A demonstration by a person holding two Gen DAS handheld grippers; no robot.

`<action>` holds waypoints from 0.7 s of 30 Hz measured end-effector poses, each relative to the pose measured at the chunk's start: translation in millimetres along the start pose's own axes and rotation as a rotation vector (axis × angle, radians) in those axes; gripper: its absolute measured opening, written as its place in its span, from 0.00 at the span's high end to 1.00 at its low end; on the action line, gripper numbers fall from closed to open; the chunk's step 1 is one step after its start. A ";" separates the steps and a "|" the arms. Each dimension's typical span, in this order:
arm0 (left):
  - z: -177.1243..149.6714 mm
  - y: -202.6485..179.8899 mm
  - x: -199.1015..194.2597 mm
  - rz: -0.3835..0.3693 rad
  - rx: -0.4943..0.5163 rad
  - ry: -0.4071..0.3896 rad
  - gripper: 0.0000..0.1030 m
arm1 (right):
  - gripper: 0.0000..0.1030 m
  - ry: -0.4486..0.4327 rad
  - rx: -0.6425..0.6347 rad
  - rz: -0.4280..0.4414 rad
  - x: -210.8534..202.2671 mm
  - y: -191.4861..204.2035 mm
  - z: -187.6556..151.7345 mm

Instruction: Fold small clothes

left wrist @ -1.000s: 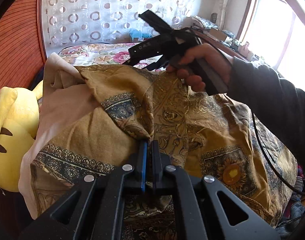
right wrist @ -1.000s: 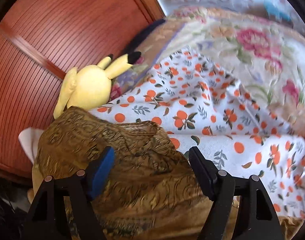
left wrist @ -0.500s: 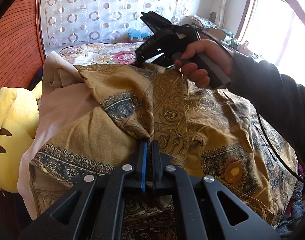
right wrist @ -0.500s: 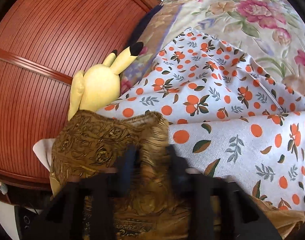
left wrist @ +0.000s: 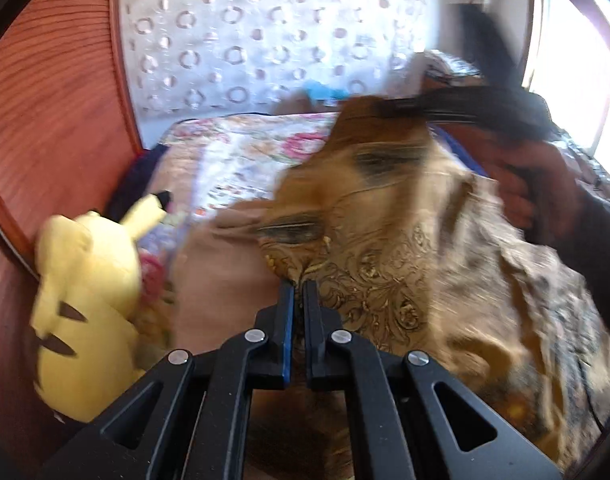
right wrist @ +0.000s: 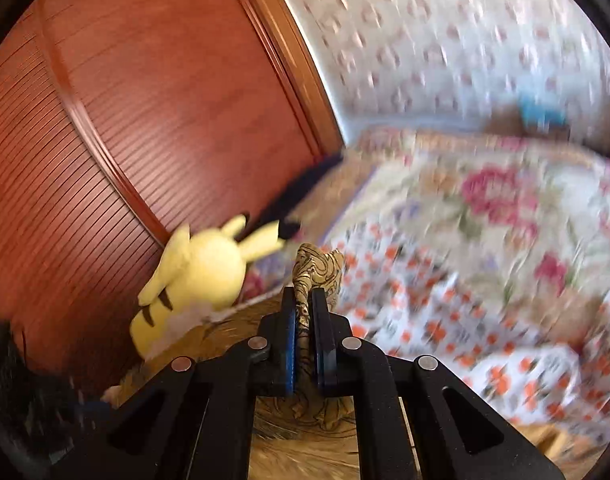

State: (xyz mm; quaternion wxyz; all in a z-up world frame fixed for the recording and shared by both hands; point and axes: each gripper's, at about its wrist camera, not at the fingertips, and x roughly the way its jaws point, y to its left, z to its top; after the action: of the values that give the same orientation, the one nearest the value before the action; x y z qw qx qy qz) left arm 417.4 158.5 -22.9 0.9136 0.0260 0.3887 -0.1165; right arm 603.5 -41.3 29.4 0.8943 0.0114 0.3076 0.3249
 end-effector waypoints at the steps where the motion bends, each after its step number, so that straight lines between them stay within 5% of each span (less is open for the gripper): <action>1: 4.3 5.8 4.5 0.017 -0.001 0.004 0.95 | 0.94 -0.024 -0.022 -0.001 -6.3 4.9 -4.2; 10: 8.6 23.0 13.8 0.018 -0.039 0.024 0.95 | 0.94 -0.068 -0.198 0.073 -55.2 41.8 -82.9; 11: 6.9 22.5 11.3 0.013 -0.042 0.025 0.91 | 0.94 -0.065 -0.211 0.077 -59.5 42.0 -91.6; 14: 5.9 22.2 -0.4 0.041 -0.042 -0.010 0.51 | 0.93 -0.052 -0.242 0.096 -78.9 45.6 -118.4; 15: 5.8 21.4 -4.4 0.047 -0.038 -0.024 0.44 | 0.94 -0.051 -0.252 0.095 -85.0 46.3 -126.6; 17: 5.3 20.6 -14.9 0.064 -0.029 -0.041 0.35 | 0.93 -0.035 -0.271 0.093 -98.3 47.0 -142.5; 21: 6.1 17.1 -26.7 0.048 -0.020 -0.060 0.33 | 0.93 0.013 -0.290 0.071 -110.3 40.8 -168.4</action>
State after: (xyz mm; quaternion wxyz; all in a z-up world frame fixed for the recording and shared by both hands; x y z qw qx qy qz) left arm 407.7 179.4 -0.3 0.9276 0.0225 0.3616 -0.0915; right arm 420.0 -104.3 -38.2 0.8726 -0.1093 0.2624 0.3973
